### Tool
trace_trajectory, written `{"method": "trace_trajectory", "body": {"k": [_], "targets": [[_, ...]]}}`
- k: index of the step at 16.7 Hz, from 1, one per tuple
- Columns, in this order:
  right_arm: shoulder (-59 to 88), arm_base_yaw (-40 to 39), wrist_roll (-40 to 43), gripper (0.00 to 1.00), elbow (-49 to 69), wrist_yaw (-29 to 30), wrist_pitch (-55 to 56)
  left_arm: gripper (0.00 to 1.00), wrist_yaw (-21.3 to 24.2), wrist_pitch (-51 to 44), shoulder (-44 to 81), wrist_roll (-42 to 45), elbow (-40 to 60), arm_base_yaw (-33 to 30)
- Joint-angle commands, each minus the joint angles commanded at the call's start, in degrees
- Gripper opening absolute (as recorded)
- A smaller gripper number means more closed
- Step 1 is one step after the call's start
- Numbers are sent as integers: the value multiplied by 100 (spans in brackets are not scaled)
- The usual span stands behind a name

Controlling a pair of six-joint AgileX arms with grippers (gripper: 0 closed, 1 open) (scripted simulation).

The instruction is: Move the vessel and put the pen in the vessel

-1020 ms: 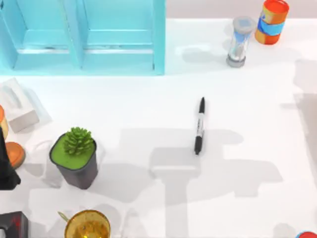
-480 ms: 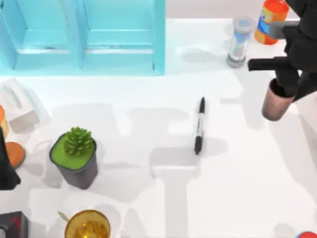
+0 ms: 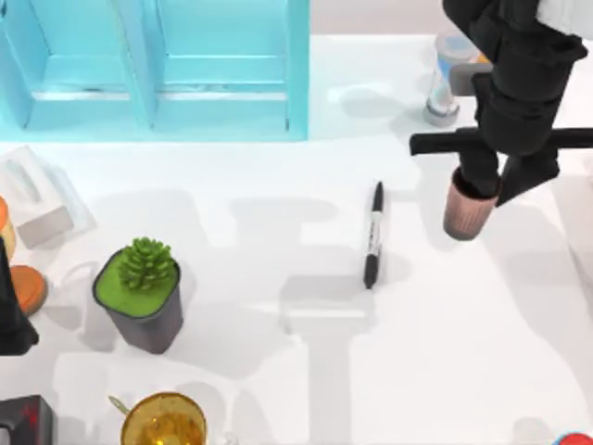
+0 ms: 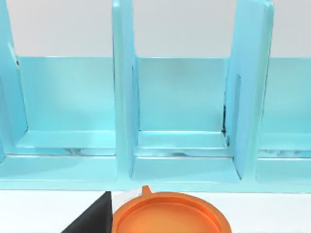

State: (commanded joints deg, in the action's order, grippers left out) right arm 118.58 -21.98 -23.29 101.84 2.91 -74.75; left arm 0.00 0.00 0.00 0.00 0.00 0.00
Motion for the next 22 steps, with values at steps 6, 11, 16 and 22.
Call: {"method": "trace_trajectory", "body": {"k": [6,11,16,22], "targets": [[138,-60,-30,0,-611,26,808,100,0,0,0,0,0,0],[169,-66,-42,0,-752,28,950,100,0,0,0,0,0,0],[169,-66,-42,38,-752,28,950,100,0,0,0,0,0,0],[169,-66,-42,83,-752,28,950,100,0,0,0,0,0,0]]}}
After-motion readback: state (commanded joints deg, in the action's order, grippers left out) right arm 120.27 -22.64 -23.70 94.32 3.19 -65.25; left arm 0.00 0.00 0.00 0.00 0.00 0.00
